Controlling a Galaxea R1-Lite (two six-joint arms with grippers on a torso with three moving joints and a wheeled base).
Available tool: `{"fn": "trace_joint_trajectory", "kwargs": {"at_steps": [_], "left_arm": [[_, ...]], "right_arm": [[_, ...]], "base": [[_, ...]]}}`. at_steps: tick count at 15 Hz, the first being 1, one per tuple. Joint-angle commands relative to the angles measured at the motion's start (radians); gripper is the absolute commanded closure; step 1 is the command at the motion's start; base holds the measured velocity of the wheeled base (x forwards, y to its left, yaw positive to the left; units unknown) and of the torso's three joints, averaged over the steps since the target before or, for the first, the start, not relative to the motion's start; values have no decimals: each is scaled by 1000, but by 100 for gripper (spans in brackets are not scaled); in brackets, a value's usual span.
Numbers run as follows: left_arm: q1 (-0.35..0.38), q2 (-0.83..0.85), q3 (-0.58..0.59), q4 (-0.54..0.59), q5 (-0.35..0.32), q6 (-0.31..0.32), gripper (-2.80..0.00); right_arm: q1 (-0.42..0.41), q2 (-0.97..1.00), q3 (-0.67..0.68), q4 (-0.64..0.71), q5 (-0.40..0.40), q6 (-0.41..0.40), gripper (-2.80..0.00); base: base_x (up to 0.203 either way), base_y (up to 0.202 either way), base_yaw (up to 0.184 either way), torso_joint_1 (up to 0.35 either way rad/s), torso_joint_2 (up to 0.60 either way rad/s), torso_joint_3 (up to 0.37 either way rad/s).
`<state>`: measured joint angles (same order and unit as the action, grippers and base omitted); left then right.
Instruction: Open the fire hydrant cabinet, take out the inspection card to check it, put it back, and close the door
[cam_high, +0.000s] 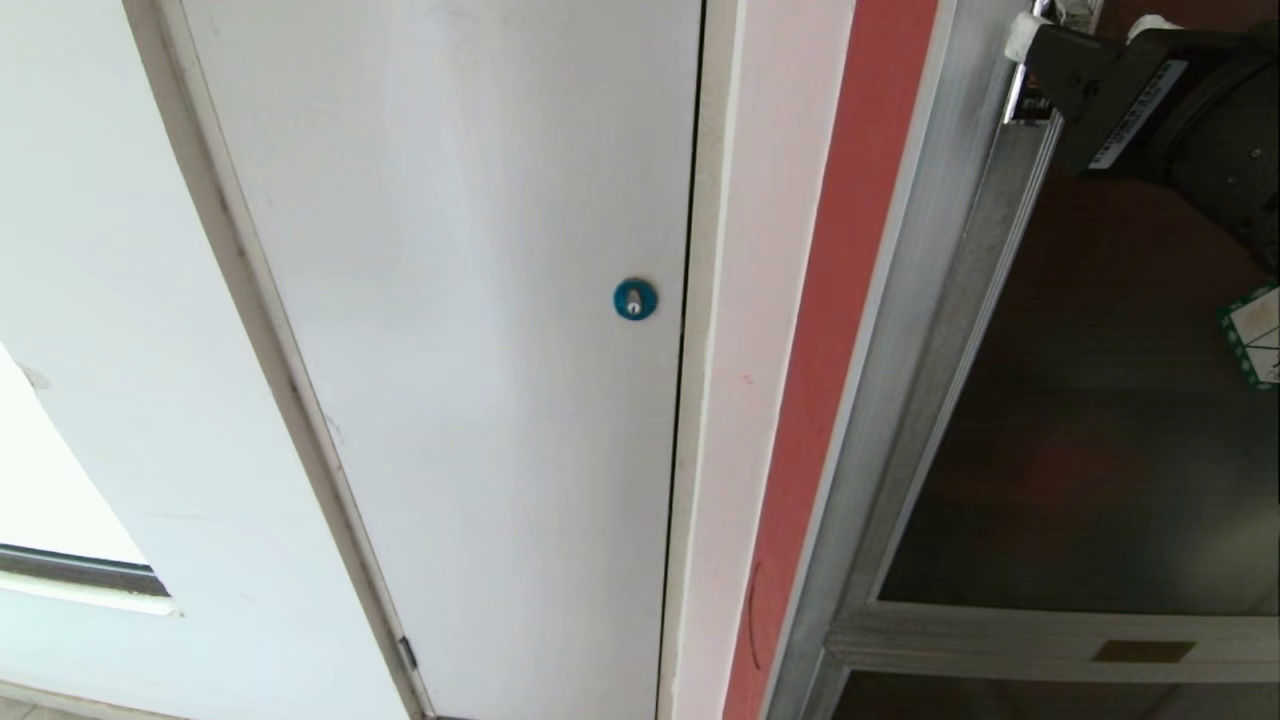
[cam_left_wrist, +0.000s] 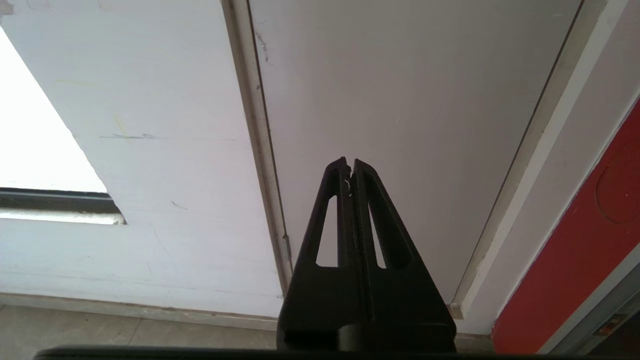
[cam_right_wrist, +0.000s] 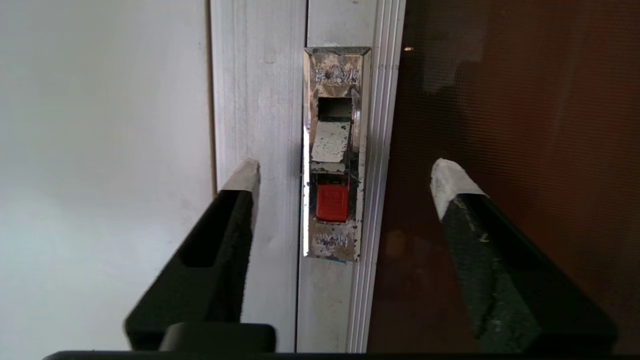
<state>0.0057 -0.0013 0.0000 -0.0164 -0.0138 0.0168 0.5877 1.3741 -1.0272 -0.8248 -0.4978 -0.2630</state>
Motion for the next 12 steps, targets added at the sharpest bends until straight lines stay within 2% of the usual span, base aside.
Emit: {"fn": "trace_joint_trajectory", "kwargs": {"at_steps": [1,7,12], "left_arm": [[0,1,8,0,0,0,0],[0,0,6,0,0,0,0],[0,0,6,0,0,0,0]], "right_arm": [[-13,22,-13,-5,-5,-2,-280],[-29,72,-80,-5,-5,-4,-280],[-29,63,-44,-10,-22,-2,-280]], "base": [[0,0,0,0,0,0],[0,0,0,0,0,0],[0,0,0,0,0,0]]}}
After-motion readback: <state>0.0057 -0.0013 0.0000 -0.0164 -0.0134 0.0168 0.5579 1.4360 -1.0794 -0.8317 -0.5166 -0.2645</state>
